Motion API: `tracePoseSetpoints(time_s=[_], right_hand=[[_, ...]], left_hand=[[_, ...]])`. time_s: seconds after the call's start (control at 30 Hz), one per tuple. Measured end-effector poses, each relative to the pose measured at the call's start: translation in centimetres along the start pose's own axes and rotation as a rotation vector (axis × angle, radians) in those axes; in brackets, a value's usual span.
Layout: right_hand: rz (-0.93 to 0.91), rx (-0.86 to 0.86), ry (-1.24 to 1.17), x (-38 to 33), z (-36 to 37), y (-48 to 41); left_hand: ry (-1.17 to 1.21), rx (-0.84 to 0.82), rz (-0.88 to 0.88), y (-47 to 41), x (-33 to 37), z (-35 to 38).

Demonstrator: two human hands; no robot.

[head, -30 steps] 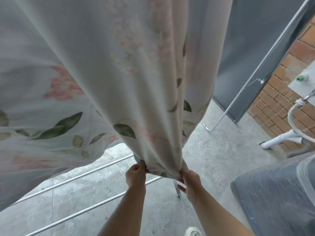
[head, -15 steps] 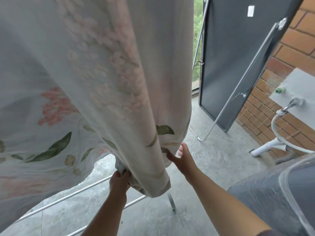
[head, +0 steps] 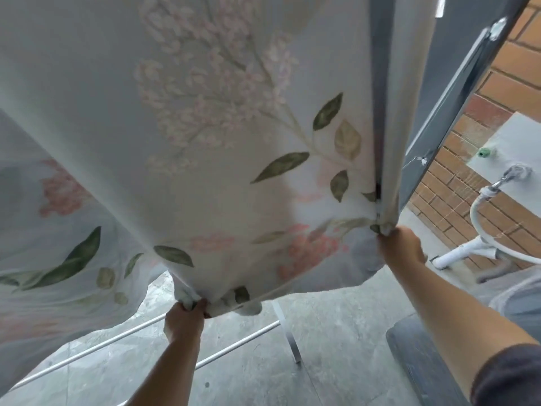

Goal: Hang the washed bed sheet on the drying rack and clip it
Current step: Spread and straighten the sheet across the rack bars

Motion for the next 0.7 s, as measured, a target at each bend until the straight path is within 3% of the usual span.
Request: tracePoseSetpoints(time_s=[0.13, 0.4, 0.7], right_hand=[[-0.011, -0.064, 0.076, 1.1, 0.2, -0.9], [-0.123, -0.341, -0.256, -1.4, 0.2, 5.1], [-0.255, -0.514, -0.311, -6.1, -7.0, 19.9]], left_hand=[[0.003, -0.049, -0.089, -0.1, -0.6, 1.2], [0.222, -0.288, -0.211, 2.1, 0.9, 0.5], [0.360, -0.431, -0.065, 14.1, 9.0, -10.3]])
Point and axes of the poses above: each hand's wrist, its own y-axis away from the middle knuckle, its own z-axis out of the palm, x = y × z, the point moved 1 cm from there along -y, towards the middle knuckle, and after that the axes turned 8 degrees about -x, right-handed, at the moved point
